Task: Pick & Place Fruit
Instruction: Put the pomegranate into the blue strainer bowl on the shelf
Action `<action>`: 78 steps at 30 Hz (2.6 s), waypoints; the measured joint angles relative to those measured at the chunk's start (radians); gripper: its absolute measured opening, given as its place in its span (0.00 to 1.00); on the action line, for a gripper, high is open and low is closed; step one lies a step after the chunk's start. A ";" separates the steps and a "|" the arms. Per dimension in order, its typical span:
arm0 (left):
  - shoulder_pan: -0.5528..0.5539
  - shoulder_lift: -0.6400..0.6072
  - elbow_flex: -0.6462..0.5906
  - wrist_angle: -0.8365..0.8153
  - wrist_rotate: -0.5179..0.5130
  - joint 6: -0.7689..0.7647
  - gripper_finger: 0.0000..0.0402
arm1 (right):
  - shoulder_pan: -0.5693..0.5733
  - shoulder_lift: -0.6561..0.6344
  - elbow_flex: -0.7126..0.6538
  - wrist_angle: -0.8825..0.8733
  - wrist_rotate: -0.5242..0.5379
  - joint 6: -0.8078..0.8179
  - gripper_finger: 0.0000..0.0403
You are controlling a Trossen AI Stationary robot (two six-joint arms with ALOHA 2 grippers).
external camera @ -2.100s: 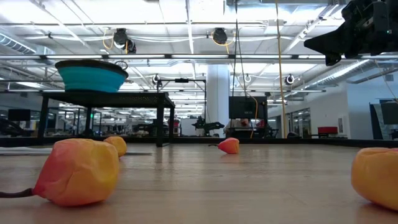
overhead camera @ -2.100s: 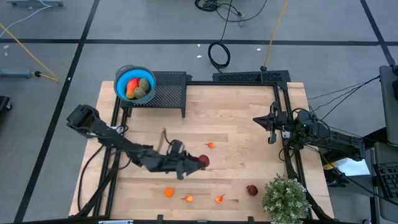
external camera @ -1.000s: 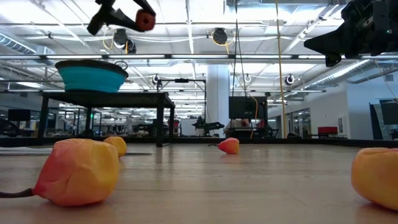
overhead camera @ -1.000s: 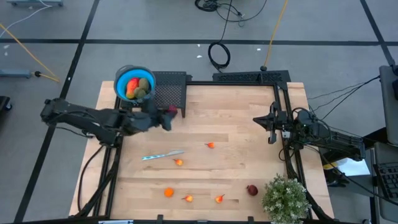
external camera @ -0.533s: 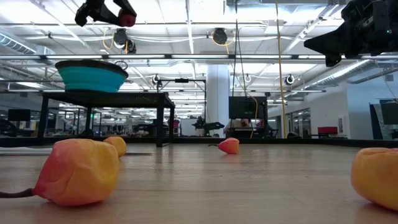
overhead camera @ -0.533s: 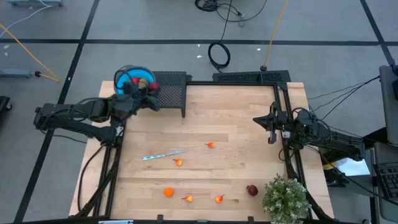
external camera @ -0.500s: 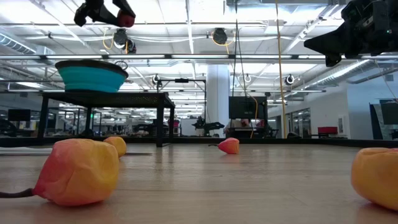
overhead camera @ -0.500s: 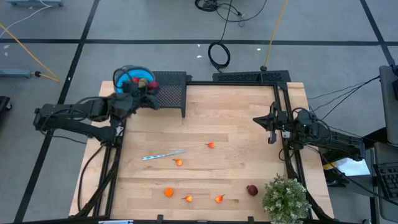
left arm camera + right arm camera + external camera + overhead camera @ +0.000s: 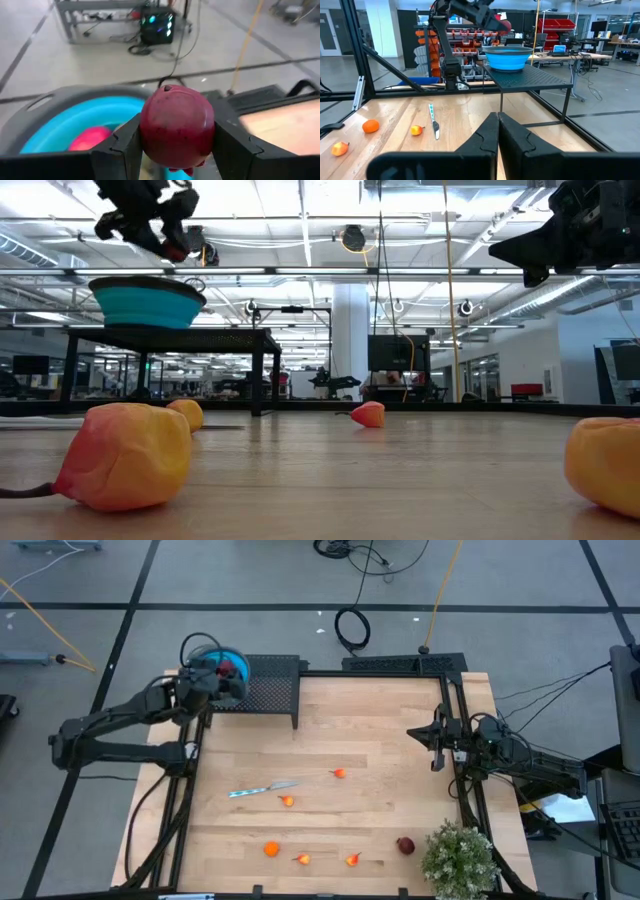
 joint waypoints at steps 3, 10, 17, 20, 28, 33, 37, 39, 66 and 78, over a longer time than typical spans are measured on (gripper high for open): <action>0.066 0.000 0.000 -0.052 0.041 -0.003 0.47 | 0.000 0.000 0.000 0.000 0.000 0.000 0.00; 0.204 0.000 0.000 -0.116 0.164 0.016 0.47 | 0.000 0.000 0.000 0.000 0.000 0.000 0.00; 0.289 0.006 0.000 -0.135 0.230 0.056 0.47 | 0.000 0.000 0.000 0.000 0.000 0.000 0.00; 0.312 0.029 0.000 -0.135 0.249 0.072 0.47 | 0.000 0.000 0.000 0.000 0.000 0.000 0.00; 0.368 0.119 0.000 -0.123 0.251 0.121 0.47 | 0.000 0.000 0.000 0.000 0.000 0.000 0.00; 0.395 0.146 0.000 -0.103 0.287 0.124 0.47 | 0.000 0.000 0.000 0.000 0.000 0.000 0.00; 0.413 0.155 0.000 -0.098 0.295 0.142 0.47 | 0.000 0.000 0.000 0.000 0.000 0.000 0.00; 0.418 0.157 0.000 -0.097 0.310 0.168 0.47 | 0.000 0.000 0.000 0.000 0.000 0.000 0.00; 0.438 0.133 0.052 -0.094 0.356 0.210 0.74 | 0.000 0.000 0.000 0.000 0.000 0.000 0.00; 0.385 0.121 0.240 -0.089 0.667 0.195 0.74 | 0.000 0.000 0.000 0.000 0.000 0.000 0.00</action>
